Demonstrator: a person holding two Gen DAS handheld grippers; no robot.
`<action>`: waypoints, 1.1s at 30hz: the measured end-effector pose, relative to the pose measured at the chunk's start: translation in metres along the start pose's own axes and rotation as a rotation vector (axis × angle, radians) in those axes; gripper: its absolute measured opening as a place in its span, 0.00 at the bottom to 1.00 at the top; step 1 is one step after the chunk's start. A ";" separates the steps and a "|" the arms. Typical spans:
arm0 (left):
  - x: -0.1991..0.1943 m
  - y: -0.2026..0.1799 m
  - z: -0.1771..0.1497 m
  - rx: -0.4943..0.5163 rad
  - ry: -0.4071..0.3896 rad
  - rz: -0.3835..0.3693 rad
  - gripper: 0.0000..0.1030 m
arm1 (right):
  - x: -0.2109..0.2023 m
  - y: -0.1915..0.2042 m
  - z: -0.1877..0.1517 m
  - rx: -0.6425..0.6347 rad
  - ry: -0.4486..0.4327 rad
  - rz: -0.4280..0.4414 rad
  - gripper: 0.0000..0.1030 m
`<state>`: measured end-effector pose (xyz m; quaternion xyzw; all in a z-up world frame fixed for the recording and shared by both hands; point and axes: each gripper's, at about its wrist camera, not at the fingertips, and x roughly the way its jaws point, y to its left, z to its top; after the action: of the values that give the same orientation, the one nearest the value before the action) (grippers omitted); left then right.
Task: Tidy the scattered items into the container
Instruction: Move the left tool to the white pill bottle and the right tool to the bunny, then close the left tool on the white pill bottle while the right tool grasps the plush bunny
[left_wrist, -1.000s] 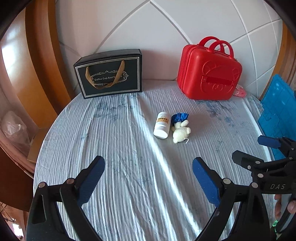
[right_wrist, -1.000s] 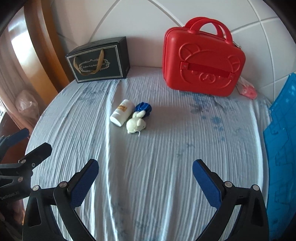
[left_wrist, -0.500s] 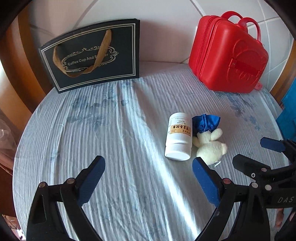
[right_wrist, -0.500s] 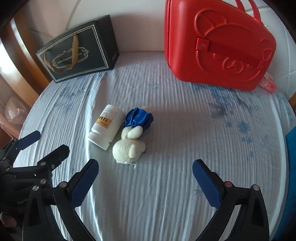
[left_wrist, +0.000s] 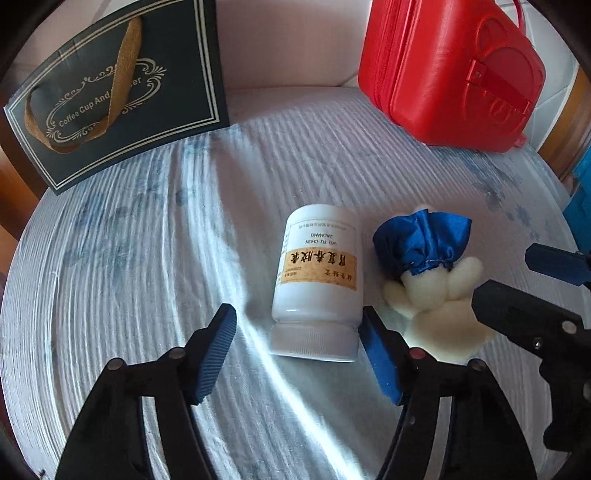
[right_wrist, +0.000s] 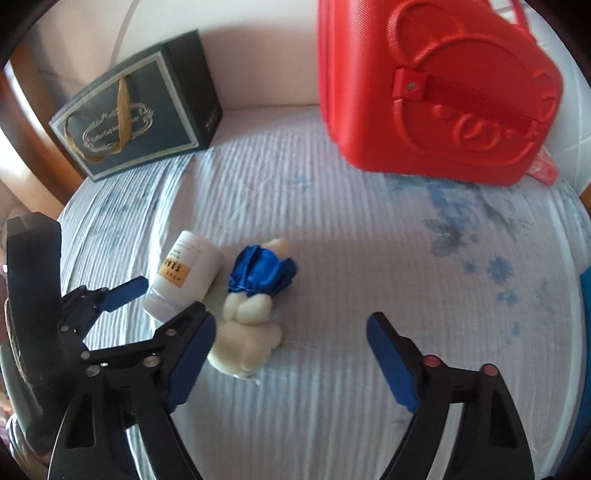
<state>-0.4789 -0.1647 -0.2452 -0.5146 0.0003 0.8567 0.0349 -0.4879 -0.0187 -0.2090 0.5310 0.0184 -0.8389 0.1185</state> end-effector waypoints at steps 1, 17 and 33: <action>0.001 0.005 -0.001 -0.007 0.003 0.008 0.65 | 0.007 0.003 -0.001 -0.004 0.012 0.006 0.78; -0.002 0.035 0.011 -0.044 -0.009 0.013 0.65 | 0.053 0.004 -0.015 -0.033 0.008 0.060 1.00; 0.018 0.039 0.018 -0.046 -0.061 0.054 0.89 | 0.038 0.007 -0.037 -0.061 -0.150 -0.007 1.00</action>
<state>-0.5057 -0.2020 -0.2542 -0.4887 -0.0064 0.8724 -0.0002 -0.4695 -0.0264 -0.2584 0.4626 0.0366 -0.8758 0.1328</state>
